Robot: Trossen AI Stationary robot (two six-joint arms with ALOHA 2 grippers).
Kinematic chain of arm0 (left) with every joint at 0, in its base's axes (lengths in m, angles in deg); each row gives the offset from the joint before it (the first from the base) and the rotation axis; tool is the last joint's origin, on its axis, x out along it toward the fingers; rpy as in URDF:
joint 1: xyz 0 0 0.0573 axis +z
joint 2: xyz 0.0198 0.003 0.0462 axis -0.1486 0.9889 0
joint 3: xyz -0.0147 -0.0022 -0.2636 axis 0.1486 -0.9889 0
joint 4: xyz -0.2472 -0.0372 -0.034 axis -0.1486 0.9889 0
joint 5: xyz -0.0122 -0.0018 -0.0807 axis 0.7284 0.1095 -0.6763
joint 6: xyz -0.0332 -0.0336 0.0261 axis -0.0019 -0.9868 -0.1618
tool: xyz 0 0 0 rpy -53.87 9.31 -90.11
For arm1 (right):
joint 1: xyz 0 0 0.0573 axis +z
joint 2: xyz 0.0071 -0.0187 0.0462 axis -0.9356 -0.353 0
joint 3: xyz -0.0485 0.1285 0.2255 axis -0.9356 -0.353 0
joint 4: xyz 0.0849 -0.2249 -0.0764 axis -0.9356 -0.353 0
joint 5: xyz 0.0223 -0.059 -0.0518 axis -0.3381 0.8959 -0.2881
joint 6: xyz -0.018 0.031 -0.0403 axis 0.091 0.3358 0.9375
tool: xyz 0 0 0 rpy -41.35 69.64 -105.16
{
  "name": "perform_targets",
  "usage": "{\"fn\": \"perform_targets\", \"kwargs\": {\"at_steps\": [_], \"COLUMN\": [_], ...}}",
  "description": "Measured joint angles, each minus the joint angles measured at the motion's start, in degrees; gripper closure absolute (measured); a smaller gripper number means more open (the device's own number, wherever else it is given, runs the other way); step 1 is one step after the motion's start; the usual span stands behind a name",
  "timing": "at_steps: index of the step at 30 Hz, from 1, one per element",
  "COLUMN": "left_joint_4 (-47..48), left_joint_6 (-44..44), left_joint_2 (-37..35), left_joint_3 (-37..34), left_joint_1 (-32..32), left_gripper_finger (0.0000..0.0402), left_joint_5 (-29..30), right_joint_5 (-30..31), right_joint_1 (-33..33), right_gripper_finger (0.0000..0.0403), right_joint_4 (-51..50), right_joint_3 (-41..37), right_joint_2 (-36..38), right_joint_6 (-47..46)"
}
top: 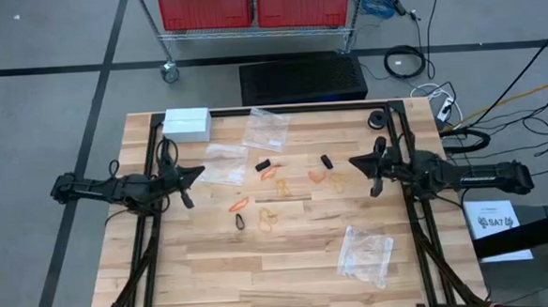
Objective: Sort rubber bands
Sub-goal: Open the top zip lock bag
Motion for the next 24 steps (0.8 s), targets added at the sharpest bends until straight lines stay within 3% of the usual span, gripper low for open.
{"fn": "perform_targets", "kwargs": {"at_steps": [8,13,24], "left_joint_4": [0.0,0.0,0.0], "left_joint_6": [0.0,0.0,0.0], "left_joint_2": [0.0,0.0,0.0], "left_joint_3": [0.0,0.0,0.0], "left_joint_1": [0.0,0.0,0.0], "left_gripper_finger": [0.0400,0.0400,0.0400], "left_joint_5": [0.0,0.0,0.0], "right_joint_5": [0.4,3.1,5.8], "right_joint_1": [0.0,0.0,-3.4], "right_gripper_finger": [0.0401,0.0380,0.0350], "right_joint_4": [2.8,9.1,10.2], "right_joint_3": [0.0,0.7,17.3], "right_joint_2": [-10.8,-20.9,-50.2], "right_joint_6": [-6.7,-3.6,6.3]}}
